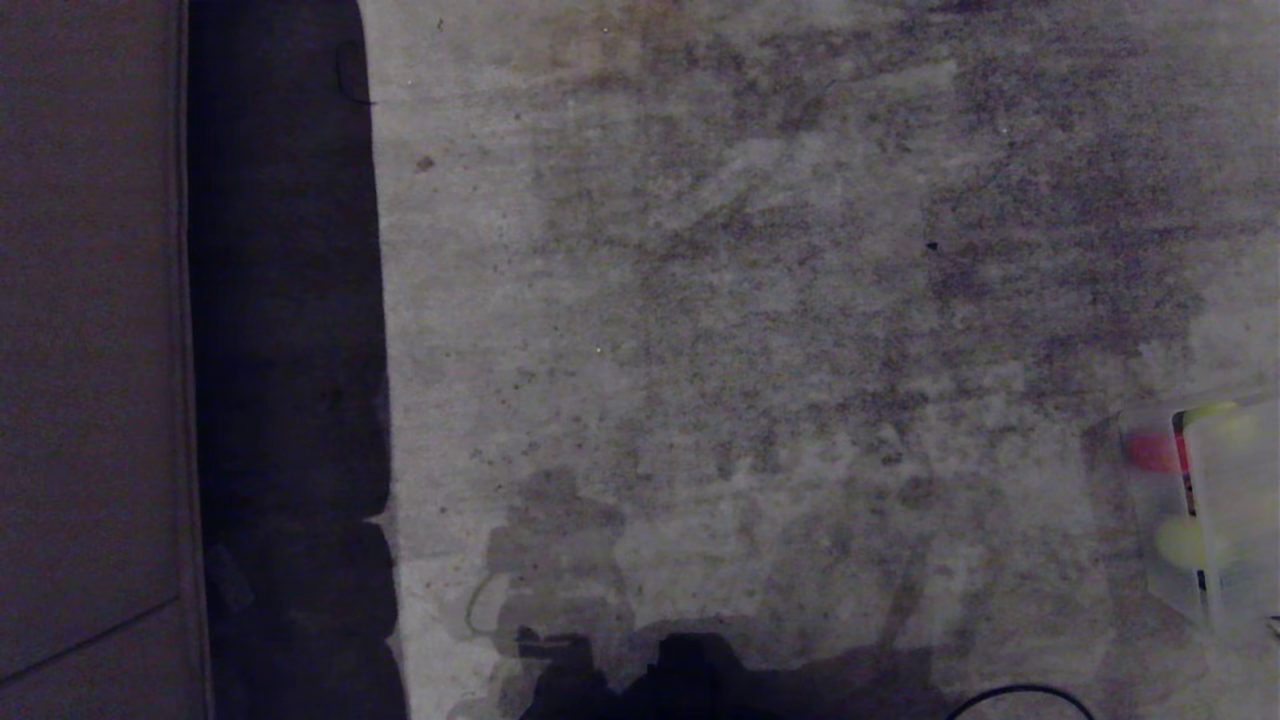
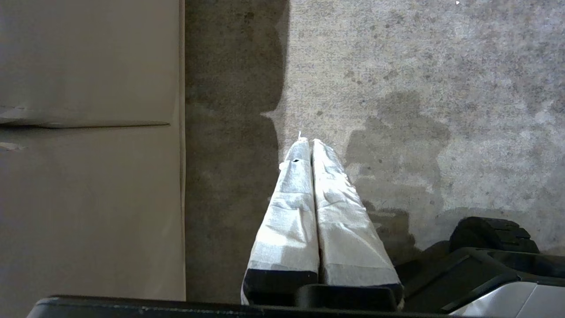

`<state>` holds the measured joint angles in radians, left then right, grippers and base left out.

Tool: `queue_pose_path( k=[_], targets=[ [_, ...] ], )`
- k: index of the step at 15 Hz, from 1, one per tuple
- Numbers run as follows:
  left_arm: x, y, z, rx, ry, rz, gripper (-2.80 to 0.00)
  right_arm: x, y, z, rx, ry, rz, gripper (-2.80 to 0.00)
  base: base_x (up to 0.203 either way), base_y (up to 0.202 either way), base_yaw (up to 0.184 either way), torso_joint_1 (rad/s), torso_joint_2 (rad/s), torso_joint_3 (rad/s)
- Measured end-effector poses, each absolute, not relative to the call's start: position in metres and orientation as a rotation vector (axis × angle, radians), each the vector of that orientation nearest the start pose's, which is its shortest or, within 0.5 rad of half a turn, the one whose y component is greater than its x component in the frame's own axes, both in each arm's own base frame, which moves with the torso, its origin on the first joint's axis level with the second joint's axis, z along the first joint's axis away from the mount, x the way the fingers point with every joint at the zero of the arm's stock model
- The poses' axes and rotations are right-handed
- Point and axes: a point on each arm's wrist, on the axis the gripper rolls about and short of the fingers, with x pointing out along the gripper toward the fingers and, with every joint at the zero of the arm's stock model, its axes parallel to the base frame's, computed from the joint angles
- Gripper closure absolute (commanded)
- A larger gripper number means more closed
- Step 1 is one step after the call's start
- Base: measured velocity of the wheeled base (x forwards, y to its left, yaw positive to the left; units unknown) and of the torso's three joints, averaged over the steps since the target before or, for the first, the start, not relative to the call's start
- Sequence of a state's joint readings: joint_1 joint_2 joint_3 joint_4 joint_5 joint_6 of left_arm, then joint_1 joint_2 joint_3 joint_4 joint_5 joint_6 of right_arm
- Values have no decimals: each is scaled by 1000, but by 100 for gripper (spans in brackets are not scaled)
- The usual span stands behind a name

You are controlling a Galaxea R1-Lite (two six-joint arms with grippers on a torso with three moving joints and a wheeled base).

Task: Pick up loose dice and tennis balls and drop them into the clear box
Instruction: Close the lid

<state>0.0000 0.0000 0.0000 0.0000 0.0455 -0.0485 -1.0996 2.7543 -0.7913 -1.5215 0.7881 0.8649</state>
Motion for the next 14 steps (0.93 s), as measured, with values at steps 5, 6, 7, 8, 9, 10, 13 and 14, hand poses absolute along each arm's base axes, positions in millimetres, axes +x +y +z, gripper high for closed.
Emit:
queue_pose_path(
  k=[5,6,7,8,9,10,13,14],
  targets=[
    [-23,1,75,-48,-1,46,0,186,-317,-118,1220,123,-398,0,0,0,0,0,0,0],
    [-23,1,75,-48,-1,46,0,187,-316,-118,1220,124,-395,0,0,0,0,0,0,0],
    [-23,1,75,-48,-1,46,0,188,-316,-118,1220,126,-392,0,0,0,0,0,0,0],
    [-23,1,75,-48,-1,45,0,190,-315,-118,1220,128,-388,0,0,0,0,0,0,0],
    [-23,1,75,-48,-1,45,0,191,-314,-117,1219,131,-385,0,0,0,0,0,0,0],
    [-23,1,75,-48,-1,45,0,192,-313,-117,1215,133,-380,0,0,0,0,0,0,0],
    [-23,1,75,-49,-1,45,0,195,-312,-115,1212,136,-368,0,0,0,0,0,0,0],
    [-23,1,75,-49,-1,45,0,196,-311,-114,1211,138,-364,0,0,0,0,0,0,0]
  ],
)
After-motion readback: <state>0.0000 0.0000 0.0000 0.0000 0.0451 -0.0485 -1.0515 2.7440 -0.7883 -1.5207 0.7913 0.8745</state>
